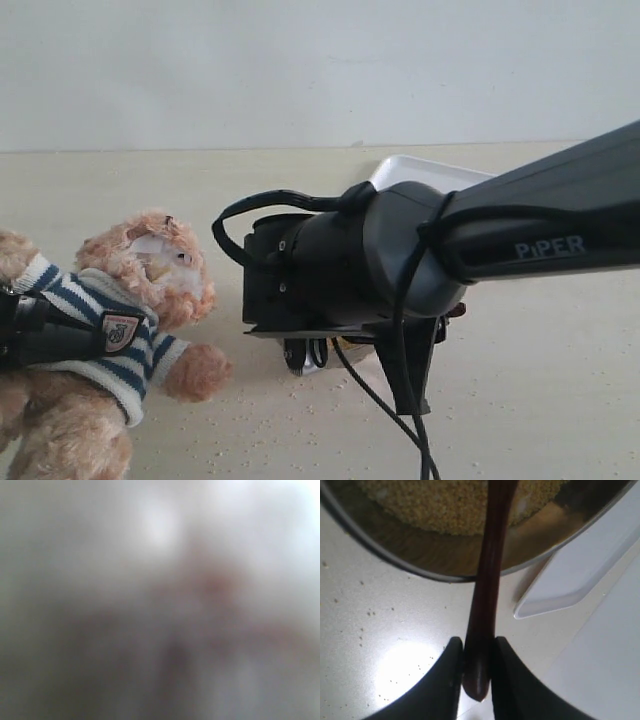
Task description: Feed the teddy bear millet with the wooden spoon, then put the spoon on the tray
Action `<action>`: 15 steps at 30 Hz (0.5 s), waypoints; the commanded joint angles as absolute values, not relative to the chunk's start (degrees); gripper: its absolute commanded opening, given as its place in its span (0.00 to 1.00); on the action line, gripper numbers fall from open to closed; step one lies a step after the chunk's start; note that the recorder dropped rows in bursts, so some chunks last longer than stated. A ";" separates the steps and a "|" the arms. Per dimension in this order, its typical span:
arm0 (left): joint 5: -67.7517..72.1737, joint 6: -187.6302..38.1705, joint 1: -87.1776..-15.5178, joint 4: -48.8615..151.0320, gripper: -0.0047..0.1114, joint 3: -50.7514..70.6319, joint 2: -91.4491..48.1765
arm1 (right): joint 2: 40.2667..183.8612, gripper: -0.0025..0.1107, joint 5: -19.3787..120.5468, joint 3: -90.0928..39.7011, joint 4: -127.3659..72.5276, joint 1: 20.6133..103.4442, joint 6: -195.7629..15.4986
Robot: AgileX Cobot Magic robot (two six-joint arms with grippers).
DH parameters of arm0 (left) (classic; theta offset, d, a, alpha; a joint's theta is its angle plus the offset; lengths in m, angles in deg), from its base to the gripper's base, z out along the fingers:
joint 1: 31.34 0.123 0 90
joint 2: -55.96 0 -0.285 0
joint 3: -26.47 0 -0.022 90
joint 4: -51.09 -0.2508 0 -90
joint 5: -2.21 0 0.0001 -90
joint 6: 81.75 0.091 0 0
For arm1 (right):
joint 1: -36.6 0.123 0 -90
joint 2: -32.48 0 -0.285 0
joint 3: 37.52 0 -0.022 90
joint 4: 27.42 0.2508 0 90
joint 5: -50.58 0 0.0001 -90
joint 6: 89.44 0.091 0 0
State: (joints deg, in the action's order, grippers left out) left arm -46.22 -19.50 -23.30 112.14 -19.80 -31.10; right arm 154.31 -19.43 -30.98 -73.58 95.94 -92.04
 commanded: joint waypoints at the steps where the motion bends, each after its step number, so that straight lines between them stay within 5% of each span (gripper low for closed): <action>1: -46.85 -19.12 -23.23 112.95 0.09 -19.80 -31.22 | 152.88 0.11 -19.38 -31.34 -71.40 96.06 -92.27; 15: -46.85 -19.12 -23.23 112.95 0.09 -19.80 -31.22 | 150.62 0.11 -19.38 -31.34 -67.02 95.46 -92.27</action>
